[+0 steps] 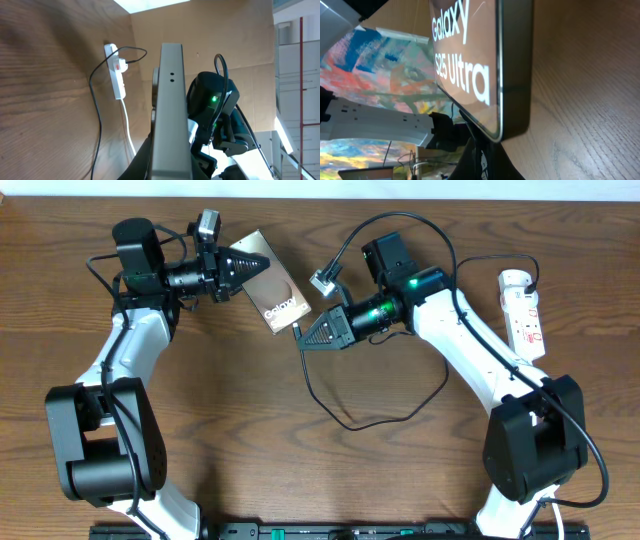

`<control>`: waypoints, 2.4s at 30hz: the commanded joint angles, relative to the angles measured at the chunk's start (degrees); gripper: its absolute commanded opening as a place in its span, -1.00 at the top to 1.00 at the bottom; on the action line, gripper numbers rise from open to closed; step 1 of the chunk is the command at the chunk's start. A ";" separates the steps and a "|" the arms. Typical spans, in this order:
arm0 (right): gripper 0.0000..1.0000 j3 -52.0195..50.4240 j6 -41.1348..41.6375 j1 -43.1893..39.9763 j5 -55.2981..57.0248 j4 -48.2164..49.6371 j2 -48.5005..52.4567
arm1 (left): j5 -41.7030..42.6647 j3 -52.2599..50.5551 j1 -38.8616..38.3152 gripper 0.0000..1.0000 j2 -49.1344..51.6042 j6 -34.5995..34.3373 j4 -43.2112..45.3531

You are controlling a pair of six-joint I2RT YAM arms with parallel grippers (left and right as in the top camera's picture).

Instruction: Plug charger to phone and switch on socket

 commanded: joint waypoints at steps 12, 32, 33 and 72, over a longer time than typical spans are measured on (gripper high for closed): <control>0.98 1.22 4.13 -1.73 0.42 4.50 -1.55 | 3.89 0.96 -0.42 0.86 -1.68 0.59 0.28; 0.98 1.07 5.22 -1.22 34.82 -6.88 -1.29 | 3.89 0.96 -0.39 0.85 -1.68 0.79 0.28; 0.98 1.05 6.08 -1.05 38.18 -7.45 -1.01 | 3.87 0.96 -0.39 0.86 -1.68 0.79 0.28; 0.64 1.05 12.35 5.66 57.42 -2.49 21.75 | 3.87 0.96 -0.39 0.85 -1.68 0.79 0.28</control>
